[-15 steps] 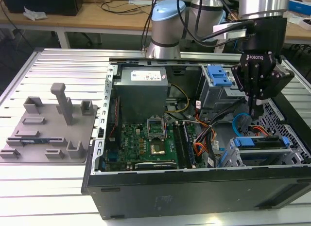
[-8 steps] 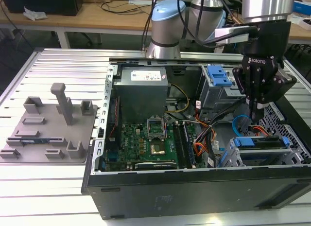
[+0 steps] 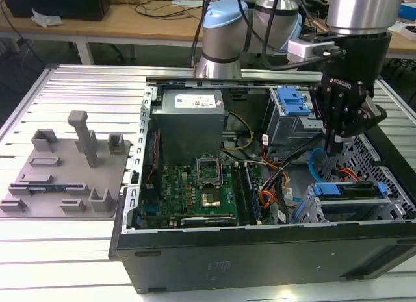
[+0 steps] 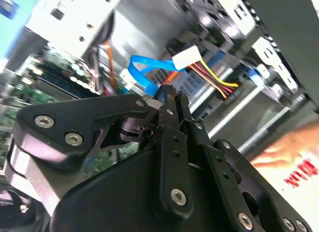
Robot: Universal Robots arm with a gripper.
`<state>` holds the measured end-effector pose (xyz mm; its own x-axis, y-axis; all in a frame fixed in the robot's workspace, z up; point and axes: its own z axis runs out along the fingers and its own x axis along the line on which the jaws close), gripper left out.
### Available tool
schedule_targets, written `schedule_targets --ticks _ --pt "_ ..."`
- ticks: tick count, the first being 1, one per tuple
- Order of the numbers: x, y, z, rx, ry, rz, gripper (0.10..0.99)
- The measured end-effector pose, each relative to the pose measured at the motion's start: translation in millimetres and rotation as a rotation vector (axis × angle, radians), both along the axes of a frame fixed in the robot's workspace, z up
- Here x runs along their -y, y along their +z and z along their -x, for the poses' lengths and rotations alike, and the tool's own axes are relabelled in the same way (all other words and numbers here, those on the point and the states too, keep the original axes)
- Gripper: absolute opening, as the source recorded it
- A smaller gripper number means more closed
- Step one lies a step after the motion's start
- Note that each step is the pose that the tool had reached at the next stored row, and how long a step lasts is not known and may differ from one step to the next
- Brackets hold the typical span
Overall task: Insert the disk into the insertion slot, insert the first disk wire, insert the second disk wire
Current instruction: 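Insert the second disk wire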
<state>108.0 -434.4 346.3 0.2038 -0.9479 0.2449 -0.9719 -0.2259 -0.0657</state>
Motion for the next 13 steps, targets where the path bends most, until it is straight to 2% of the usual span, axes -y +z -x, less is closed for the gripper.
schedule_targets --ticks 4,8,13 --pt "0.1 0.0 -0.2 -0.0009 -0.007 -0.002 0.161" --pt "0.3 -0.4 -0.2 -0.0075 -0.038 -0.007 0.161" --pt "0.3 -0.8 -0.3 -0.0104 -0.077 -0.011 0.161"
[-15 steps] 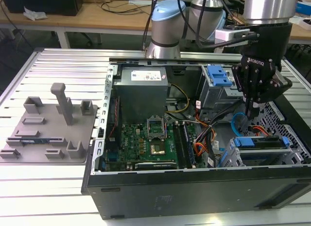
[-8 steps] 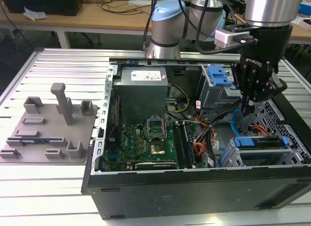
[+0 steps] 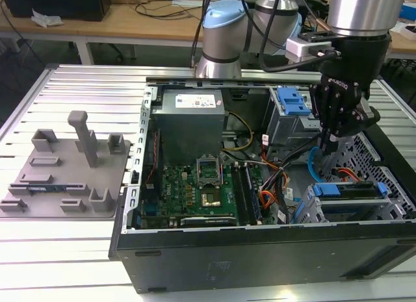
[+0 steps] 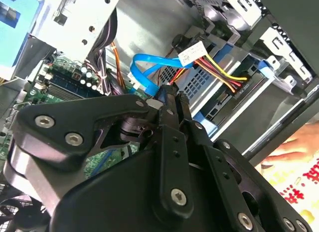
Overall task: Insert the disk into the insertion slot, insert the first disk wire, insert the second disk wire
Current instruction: 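Insert the second disk wire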
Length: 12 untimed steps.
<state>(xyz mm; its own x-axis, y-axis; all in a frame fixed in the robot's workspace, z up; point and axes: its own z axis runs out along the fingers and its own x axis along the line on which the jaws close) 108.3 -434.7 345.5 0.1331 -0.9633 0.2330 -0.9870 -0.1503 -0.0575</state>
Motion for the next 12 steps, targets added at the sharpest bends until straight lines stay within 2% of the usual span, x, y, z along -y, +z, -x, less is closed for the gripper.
schedule_targets --ticks 3,6,7,8,9,10,12 --pt "0.0 -0.1 0.0 0.0000 0.000 -0.001 0.161" --pt "4.8 -0.2 0.0 0.0000 -0.001 -0.071 0.161" --pt "5.4 -0.2 0.0 0.0001 -0.002 -0.081 0.161" --pt "6.9 -0.2 -0.1 -0.0088 -0.011 -0.092 0.161" --pt "7.3 -0.2 -0.1 -0.0235 -0.014 -0.099 0.161" --pt "7.4 -0.3 -0.4 -0.0288 -0.017 -0.105 0.161" --pt "7.4 -0.6 -0.8 -0.0336 -0.020 -0.111 0.161"
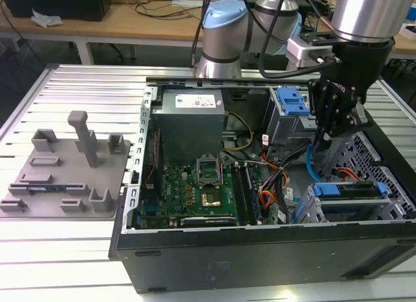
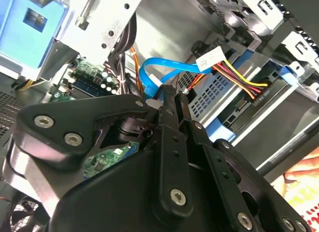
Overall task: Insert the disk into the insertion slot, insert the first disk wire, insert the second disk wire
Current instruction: 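Insert the second disk wire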
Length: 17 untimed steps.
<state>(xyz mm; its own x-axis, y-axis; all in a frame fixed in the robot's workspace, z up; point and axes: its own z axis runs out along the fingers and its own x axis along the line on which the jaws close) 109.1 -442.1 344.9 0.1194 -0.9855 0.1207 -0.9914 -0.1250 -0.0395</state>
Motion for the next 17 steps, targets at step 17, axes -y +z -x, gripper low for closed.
schedule_targets --ticks 17 --pt "8.4 0.0 -17.8 -0.0858 -0.030 -0.033 0.161"
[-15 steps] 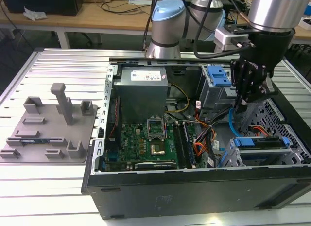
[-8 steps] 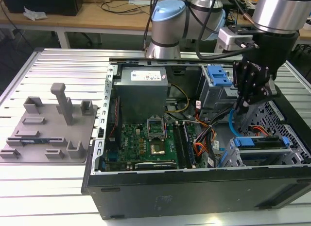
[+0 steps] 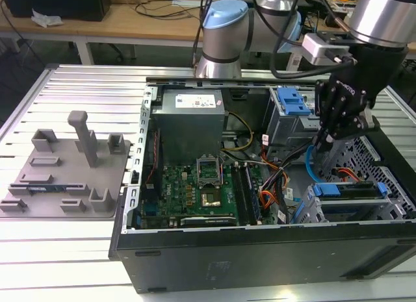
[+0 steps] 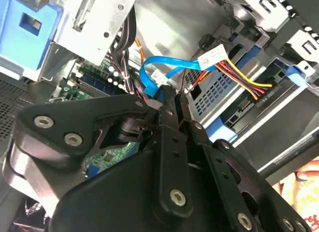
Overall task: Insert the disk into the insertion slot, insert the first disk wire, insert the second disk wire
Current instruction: 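Insert the second disk wire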
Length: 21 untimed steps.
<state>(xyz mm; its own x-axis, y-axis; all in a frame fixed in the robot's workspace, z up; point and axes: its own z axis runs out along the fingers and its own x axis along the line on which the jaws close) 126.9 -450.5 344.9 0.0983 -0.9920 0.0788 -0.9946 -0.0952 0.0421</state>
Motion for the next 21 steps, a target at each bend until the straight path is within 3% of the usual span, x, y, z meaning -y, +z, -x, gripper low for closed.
schedule_targets --ticks 3,4,7,9,11,13,14,15,17,19,21 --pt "3.6 3.2 -0.4 -0.0009 -0.003 -0.003 0.161" --pt "6.3 7.3 -0.5 -0.0042 -0.004 -0.003 0.161" --pt "11.4 26.9 -1.9 -0.0225 -0.005 -0.004 0.161" --pt "17.1 28.2 -5.8 -0.0226 -0.005 -0.013 0.161" --pt "28.0 28.2 -8.9 -0.0226 -0.005 -0.013 0.161" --pt "34.4 28.1 -9.8 -0.0226 -0.005 -0.014 0.161" --pt "41.1 27.1 -10.9 -0.0227 -0.005 -0.021 0.161" --pt "46.2 25.2 -11.5 -0.0227 -0.005 -0.039 0.161" --pt "49.2 24.6 -12.2 -0.0228 -0.004 -0.070 0.161" --pt "52.5 24.0 -12.6 -0.0229 -0.004 -0.119 0.161" --pt "52.7 23.9 -12.7 -0.0233 -0.004 -0.122 0.161"
